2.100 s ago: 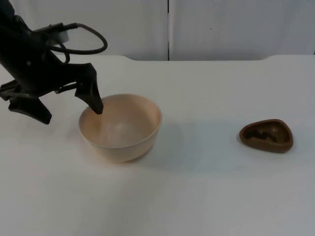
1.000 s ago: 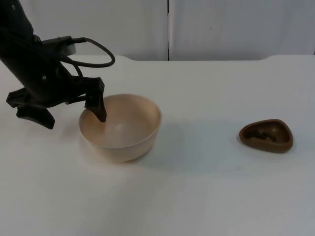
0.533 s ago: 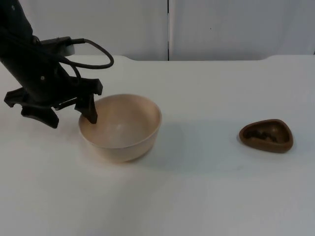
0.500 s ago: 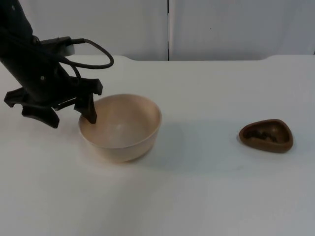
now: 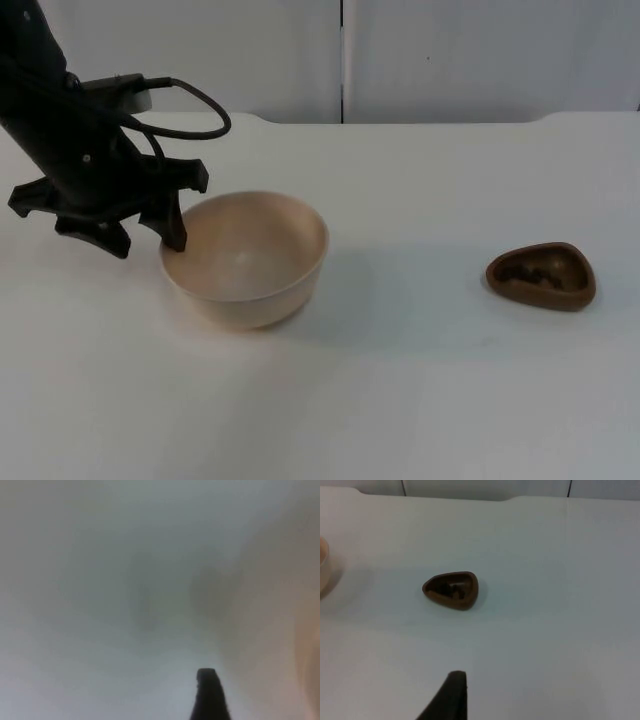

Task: Pick up the bowl with the left hand and pour the coffee beans from the cup into the bowl with the right hand.

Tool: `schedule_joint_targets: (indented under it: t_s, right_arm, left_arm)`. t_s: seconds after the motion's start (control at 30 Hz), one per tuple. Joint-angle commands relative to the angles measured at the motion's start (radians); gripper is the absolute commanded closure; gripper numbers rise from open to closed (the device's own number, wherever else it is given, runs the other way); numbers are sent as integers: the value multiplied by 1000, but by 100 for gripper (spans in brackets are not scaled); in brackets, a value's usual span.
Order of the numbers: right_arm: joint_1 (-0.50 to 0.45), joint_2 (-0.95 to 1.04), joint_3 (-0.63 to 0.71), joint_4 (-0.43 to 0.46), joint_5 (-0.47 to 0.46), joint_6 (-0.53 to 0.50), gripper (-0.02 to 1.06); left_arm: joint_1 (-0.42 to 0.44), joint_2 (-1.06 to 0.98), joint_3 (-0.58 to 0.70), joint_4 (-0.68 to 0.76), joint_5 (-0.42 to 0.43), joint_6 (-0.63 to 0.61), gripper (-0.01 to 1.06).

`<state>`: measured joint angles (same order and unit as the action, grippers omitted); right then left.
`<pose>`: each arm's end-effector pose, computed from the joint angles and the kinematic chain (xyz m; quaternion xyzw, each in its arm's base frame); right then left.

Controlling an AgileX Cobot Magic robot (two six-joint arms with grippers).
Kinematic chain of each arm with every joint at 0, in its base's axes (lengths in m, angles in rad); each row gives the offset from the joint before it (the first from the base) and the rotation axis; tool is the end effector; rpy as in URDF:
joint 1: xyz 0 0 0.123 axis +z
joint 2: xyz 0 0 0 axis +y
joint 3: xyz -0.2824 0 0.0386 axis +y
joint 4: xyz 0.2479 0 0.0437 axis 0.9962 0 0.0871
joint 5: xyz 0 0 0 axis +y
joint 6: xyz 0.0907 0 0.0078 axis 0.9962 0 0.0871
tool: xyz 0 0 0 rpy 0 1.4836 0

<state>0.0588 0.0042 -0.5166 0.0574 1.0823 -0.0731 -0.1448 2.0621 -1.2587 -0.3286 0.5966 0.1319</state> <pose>-0.0074 0.0042 0.2802 -0.0580 0.8533 0.0250 0.5176 0.3892 -0.0735 0.1197 0.0137 0.9859 -0.1094 0.1262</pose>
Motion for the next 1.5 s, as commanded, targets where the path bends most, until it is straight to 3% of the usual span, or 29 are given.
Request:
schedule_joint_targets:
  t_s: [0.0,0.17,0.3,0.33,0.43,0.7,1.17,1.47]
  right_arm:
    - [-6,-4,0,-3,-3,2,-1]
    - [-6,-4,0,-3,-3,2,-1]
    - [-6,-4,0,-3,-3,2,-1]
    - [-6,-4,0,-3,-3,2,-1]
    - [-6,-4,0,-5,-3,2,-1]
    - [-6,-4,0,-7,-3,2,-1]
    - [-6,-4,0,-7,-3,2,-1]
    - [-6,-4,0,-7,-3,2,-1]
  left_arm:
    - [-4,-3,-6,-3,-1,-5,56]
    - [-4,-3,-6,-3,-1,-5,70]
    - [-4,-3,-6,-3,-1,-5,89]
    - [-4,-3,-6,-3,-1,-5,89]
    - [-4,-3,-6,-3,-1,-5,105]
    - [-4,-9,-6,-17,15,-5,105]
    - [-4,-187,-6,-20,147,-5,105]
    - [-4,-256,-6,-22,183,-7,105]
